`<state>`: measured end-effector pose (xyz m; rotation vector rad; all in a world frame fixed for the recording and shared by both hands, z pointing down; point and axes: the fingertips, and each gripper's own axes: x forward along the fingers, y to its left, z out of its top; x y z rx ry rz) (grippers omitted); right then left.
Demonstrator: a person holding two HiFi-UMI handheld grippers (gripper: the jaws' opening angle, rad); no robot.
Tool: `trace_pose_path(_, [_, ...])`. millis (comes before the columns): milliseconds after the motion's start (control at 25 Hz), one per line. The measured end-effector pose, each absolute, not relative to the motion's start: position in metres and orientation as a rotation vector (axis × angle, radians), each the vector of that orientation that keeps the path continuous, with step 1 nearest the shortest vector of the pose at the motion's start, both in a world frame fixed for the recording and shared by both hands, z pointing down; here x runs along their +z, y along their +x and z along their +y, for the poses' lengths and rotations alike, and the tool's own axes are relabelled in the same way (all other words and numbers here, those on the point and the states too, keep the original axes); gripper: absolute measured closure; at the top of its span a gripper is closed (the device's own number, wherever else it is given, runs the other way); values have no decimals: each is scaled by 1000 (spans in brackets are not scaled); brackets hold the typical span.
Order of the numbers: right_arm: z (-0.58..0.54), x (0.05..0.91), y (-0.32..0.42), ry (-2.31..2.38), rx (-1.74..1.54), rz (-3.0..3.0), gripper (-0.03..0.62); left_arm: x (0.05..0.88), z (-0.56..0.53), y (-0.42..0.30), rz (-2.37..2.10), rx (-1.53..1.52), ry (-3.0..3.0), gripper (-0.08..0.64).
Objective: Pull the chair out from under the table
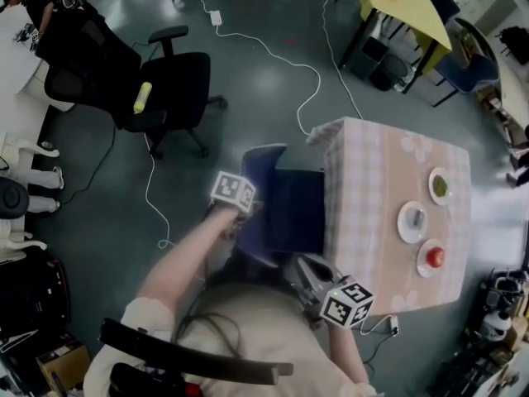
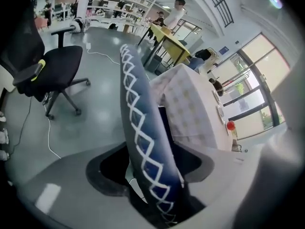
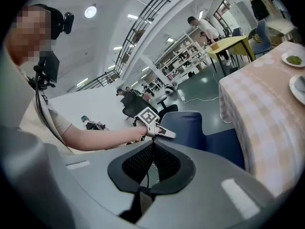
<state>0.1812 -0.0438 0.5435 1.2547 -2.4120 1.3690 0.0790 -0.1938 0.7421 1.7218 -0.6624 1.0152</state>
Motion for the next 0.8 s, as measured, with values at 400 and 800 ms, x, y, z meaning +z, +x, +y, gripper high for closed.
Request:
trace_pose_path(400, [-60, 546, 172, 1098, 1343, -2467, 580, 756, -201, 66, -710, 1141, 1745, 445])
trace_pose_path(800, [-58, 542, 86, 1237, 1367, -2436, 580, 752, -188, 66, -573, 1055, 1675, 349])
